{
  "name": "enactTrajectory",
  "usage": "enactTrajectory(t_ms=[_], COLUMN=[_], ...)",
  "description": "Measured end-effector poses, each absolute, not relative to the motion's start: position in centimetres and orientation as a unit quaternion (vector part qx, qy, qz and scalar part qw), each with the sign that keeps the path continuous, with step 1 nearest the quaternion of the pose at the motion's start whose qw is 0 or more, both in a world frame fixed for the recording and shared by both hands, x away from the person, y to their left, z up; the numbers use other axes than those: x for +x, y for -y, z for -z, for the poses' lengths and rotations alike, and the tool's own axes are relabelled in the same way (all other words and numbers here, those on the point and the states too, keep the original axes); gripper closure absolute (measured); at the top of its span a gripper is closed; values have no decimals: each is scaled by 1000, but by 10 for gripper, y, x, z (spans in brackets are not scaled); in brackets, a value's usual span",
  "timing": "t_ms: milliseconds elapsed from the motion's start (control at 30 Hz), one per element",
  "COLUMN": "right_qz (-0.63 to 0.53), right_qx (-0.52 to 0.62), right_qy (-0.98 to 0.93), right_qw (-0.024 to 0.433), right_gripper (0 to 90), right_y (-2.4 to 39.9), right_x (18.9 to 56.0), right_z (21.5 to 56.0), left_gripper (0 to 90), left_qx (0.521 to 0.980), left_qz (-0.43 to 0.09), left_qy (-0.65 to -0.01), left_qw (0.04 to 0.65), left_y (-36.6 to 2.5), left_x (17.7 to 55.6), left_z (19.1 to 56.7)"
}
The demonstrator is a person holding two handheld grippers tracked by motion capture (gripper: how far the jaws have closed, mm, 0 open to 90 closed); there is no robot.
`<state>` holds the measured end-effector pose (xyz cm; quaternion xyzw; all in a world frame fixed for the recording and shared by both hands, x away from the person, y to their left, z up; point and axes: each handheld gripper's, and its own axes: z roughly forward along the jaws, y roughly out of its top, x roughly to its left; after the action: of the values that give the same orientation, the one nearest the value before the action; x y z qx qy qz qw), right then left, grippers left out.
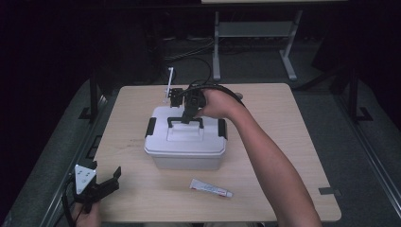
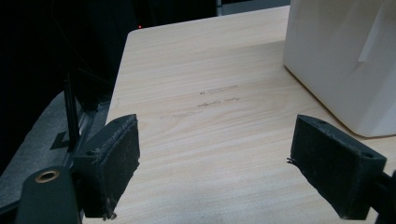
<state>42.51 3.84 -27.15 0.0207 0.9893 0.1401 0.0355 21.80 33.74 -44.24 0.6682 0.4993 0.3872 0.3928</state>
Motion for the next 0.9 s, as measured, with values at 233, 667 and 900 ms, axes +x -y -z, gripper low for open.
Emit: enactTrajectory(t_ms=[233,667,900], right_qz=[-143,-152,-154], right_qx=[23,27,31], right_qy=[-989,-987,-987], right_qw=[34,35,37], right_gripper=[841,841,841], right_y=[-38,-33,-29], right_x=[425,425,426], right_z=[270,264,261], left_gripper=[150,150,150], left_qx=[667,665,666], left_qz=[-387,-388,-388], left_qy=[-500,-502,-501], left_qw=[393,394,393], left_y=[-338,-338,-338], left_x=[218,217,217], left_z=[442,442,442])
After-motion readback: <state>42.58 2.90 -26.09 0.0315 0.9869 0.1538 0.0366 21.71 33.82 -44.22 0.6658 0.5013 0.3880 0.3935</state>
